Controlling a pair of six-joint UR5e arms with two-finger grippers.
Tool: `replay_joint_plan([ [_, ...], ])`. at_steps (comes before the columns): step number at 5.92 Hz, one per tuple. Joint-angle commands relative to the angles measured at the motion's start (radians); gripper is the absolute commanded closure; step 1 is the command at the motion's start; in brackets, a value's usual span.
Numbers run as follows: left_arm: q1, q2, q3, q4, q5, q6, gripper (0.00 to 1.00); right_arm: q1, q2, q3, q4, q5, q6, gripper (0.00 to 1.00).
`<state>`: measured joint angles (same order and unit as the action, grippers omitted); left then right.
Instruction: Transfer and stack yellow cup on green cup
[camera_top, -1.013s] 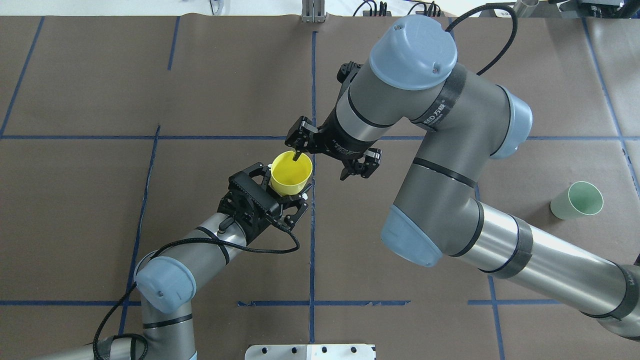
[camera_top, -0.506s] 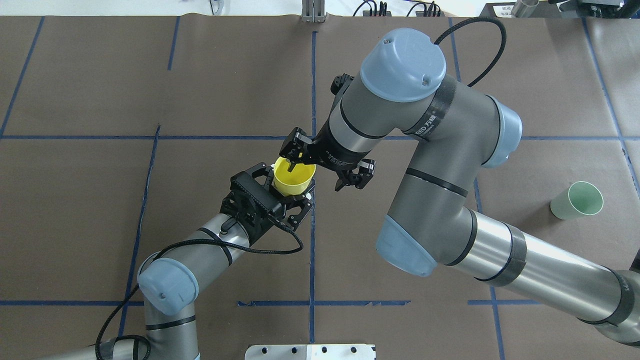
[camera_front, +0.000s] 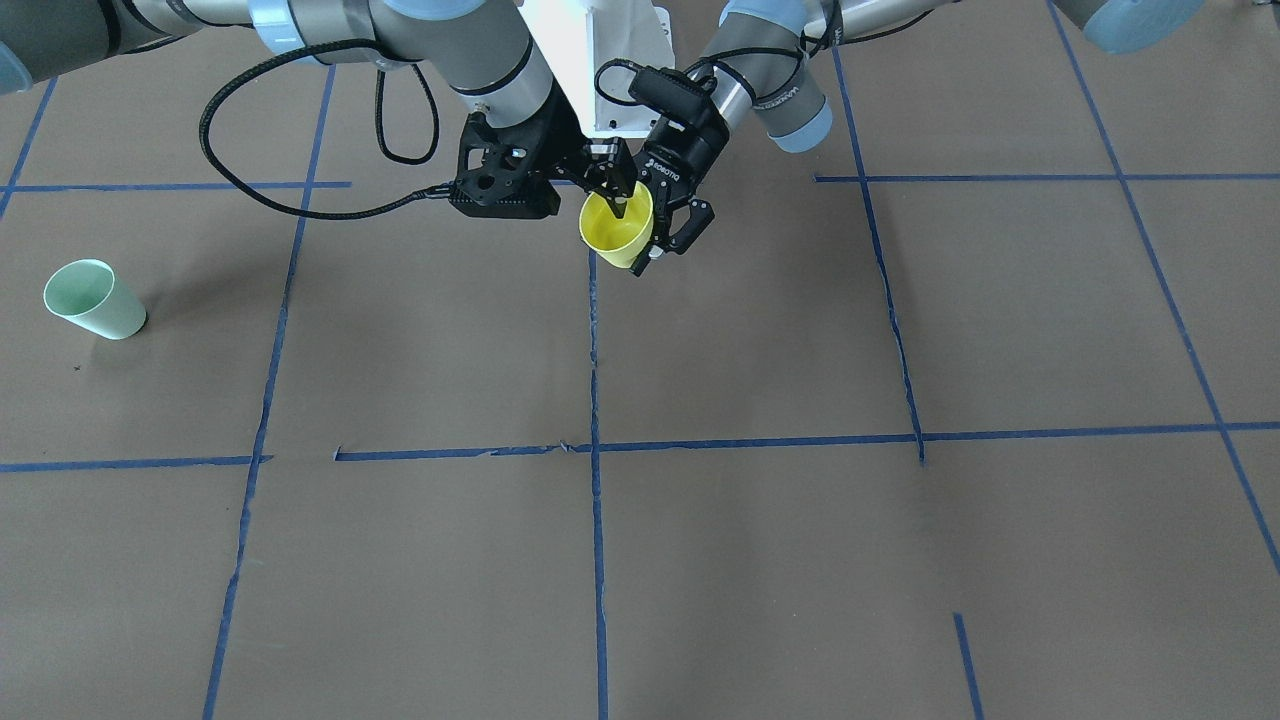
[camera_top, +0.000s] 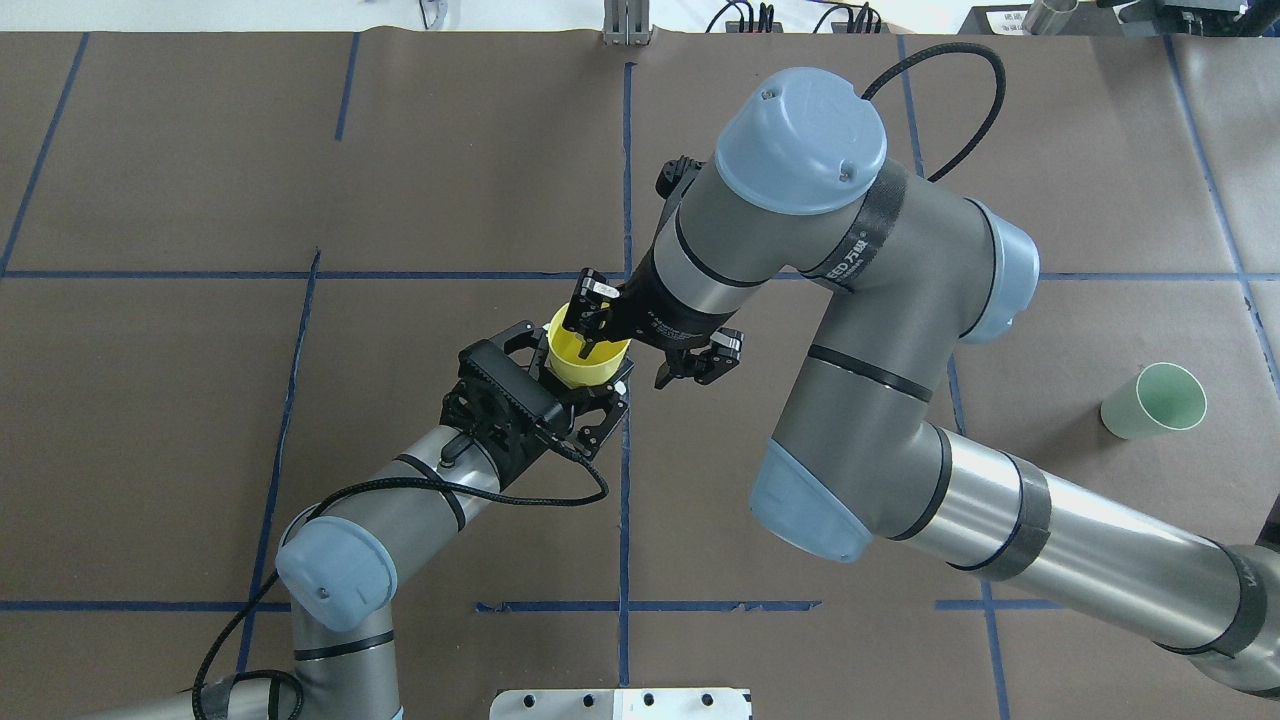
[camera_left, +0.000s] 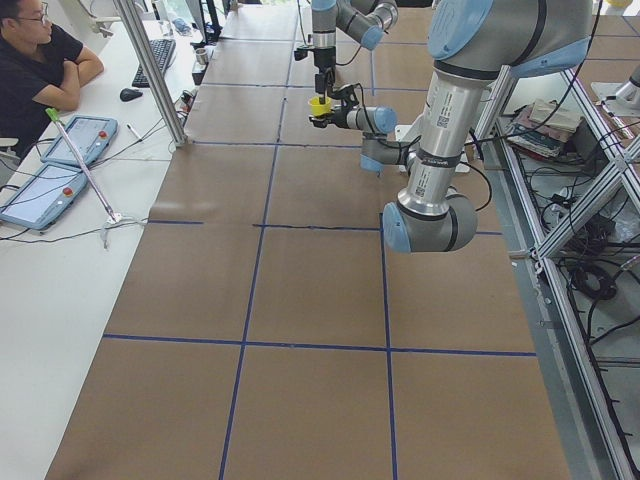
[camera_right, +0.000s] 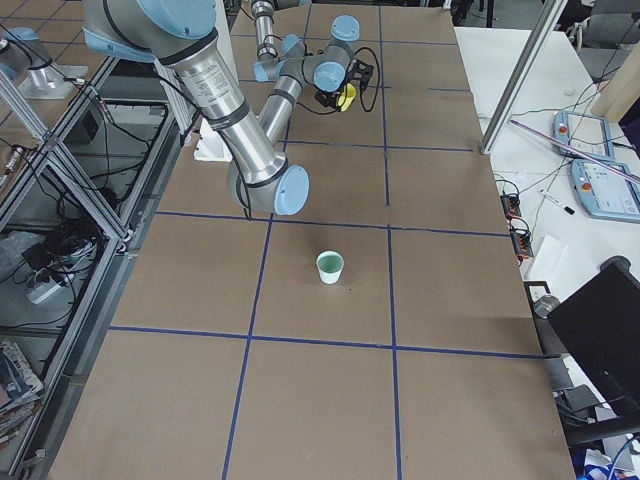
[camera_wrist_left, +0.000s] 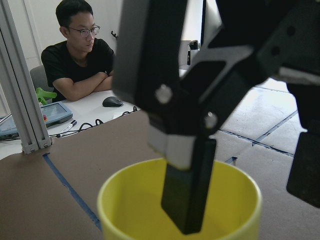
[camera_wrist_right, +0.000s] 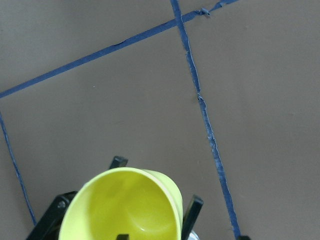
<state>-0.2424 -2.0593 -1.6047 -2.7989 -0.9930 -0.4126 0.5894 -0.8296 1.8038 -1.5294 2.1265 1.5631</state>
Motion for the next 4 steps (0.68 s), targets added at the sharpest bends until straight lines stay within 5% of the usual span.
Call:
replay_joint_plan([
  [1, 0.000, 0.001, -0.004, -0.001, 0.001, 0.001, 0.59, 0.000, 0.001, 0.003, 0.000, 0.000, -0.002, 0.54],
  [2, 0.000, 0.001, -0.004, 0.004, 0.001, 0.008, 0.43, 0.000, 0.000, 0.009, 0.002, 0.001, -0.003, 0.87],
  [3, 0.000, 0.007, -0.004, 0.004, 0.001, 0.014, 0.27, 0.000, 0.000, 0.012, 0.000, 0.001, -0.002, 0.98],
  [4, -0.002, 0.002, -0.015, 0.005, 0.002, 0.014, 0.00, 0.000, -0.002, 0.012, 0.002, 0.001, 0.000, 1.00],
])
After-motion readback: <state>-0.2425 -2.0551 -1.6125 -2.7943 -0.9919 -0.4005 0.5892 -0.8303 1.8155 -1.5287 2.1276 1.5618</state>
